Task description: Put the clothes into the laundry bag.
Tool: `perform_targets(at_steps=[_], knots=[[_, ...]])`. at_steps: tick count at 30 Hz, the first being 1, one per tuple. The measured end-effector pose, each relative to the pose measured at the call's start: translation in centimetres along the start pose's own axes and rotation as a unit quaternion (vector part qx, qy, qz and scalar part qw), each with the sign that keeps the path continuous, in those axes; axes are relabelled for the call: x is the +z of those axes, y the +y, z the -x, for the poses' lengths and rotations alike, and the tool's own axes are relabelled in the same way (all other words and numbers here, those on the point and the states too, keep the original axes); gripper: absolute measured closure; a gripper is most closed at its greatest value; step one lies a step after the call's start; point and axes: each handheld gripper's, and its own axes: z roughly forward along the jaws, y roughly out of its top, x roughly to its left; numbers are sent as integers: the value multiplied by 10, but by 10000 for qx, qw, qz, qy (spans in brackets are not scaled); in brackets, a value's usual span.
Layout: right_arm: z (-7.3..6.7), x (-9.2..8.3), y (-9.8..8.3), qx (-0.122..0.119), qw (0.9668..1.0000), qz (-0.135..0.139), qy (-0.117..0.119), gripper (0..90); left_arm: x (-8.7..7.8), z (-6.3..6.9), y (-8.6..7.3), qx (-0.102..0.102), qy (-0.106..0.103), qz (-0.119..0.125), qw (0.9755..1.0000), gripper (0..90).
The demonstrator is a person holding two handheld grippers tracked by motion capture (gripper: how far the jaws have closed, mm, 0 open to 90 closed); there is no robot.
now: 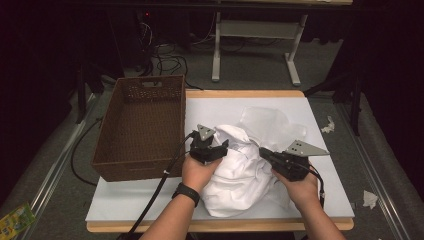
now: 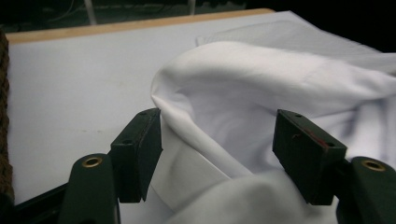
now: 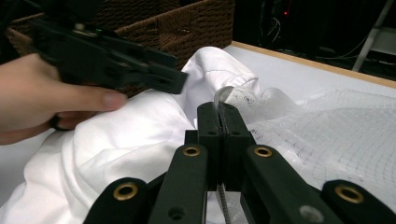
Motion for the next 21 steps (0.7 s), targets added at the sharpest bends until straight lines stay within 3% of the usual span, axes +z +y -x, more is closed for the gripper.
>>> perform_targets(at_steps=[1, 3, 4, 5, 6, 7, 8, 12, 15, 18, 21], knots=[[0, 0, 0, -5, 10000, 6, -2, 900, 5, 0, 1, -36, -36, -49, 10000, 309], [2, -1, 0, -19, 10000, 5, 18, 900, 14, -6, 2, -337, -193, -199, 9990, 316], [2, -1, 0, -5, 10000, 0, 19, 900, 16, -9, 1, -417, -216, -244, 9986, 372], [3, -1, -1, 8, 10000, 6, 19, 900, 17, -12, 1, -496, -257, -289, 9980, 527], [3, -1, -1, 38, 10000, -1, 11, 900, 17, -15, 0, -543, -318, -336, 9975, 617], [4, -1, -1, 41, 10000, -4, 5, 900, 16, -15, 0, -495, -407, -320, 9974, 760], [4, -1, -1, 42, 10000, -2, -5, 900, 12, -14, -1, -414, -409, -262, 9980, 836], [5, -1, -1, 41, 10000, 12, -37, 900, -8, -5, -7, -174, -442, -7, 9989, 881], [5, 0, -1, 43, 10000, 7, -70, 900, -22, 5, -13, 28, -650, 91, 9978, 887], [6, 1, -1, 46, 10000, 27, -78, 900, -36, 21, -18, 279, -993, 220, 9944, 888], [7, 3, -1, 61, 9999, 6, -83, 900, -42, 40, -20, 545, -1434, 192, 9880, 888]])
